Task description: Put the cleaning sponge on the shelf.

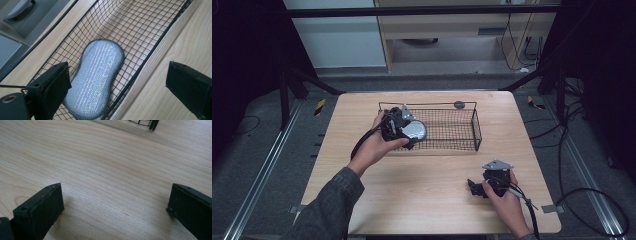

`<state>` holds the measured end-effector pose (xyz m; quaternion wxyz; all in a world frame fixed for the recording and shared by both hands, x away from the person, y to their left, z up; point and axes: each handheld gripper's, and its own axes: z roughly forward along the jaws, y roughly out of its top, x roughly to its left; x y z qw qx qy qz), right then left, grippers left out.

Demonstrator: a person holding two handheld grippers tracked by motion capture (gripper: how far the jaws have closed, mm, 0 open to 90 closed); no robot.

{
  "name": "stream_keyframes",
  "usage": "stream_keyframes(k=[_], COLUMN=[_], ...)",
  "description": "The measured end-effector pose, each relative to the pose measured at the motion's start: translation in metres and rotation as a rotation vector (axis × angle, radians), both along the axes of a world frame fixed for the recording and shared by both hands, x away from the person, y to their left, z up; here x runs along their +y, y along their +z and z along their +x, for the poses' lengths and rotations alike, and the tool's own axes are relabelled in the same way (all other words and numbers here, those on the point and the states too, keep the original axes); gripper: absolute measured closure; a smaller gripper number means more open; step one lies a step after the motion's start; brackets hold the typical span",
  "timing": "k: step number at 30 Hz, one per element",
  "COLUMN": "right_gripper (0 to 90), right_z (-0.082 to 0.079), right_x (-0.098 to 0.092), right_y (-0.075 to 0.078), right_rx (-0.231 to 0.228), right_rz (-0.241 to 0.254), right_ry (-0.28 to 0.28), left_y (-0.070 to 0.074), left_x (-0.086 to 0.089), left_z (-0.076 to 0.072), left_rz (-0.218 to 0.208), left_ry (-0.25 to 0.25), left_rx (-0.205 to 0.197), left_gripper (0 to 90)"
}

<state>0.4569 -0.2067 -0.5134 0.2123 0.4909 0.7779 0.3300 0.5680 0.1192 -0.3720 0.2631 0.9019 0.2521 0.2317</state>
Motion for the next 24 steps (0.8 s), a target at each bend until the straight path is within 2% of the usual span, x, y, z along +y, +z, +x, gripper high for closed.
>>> stream_keyframes(k=[2, 13, 14, 17, 19, 24], right_gripper=[0.3, 0.4, 0.4, 0.3, 0.3, 0.3], right_z=[0.000, 0.000, 0.000, 0.000, 0.000, 0.000], right_x=[0.000, 0.000, 0.000, 0.000, 0.000, 0.000], right_y=[0.000, 0.000, 0.000, 0.000, 0.000, 0.000], right_rx=[0.000, -0.005, -0.005, -0.005, -0.005, -0.005], right_rz=[0.000, -0.003, -0.003, -0.003, -0.002, -0.003], right_ry=[0.000, 0.000, 0.000, 0.000, 0.000, 0.000], left_y=[0.000, 0.008, 0.007, 0.004, -0.001, -0.005], left_x=[0.002, 0.015, 0.017, 0.024, 0.032, 0.044], left_z=[-0.002, -0.019, -0.020, -0.023, -0.027, -0.034], left_rz=[-0.015, -0.078, -0.086, -0.075, -0.100, -0.107], left_ry=[0.014, 0.042, 0.044, 0.060, 0.074, 0.095], left_rx=[0.003, -0.037, -0.041, -0.057, -0.052, -0.057], left_gripper=[4.7, 4.5, 4.5, 4.5, 4.5, 4.5])
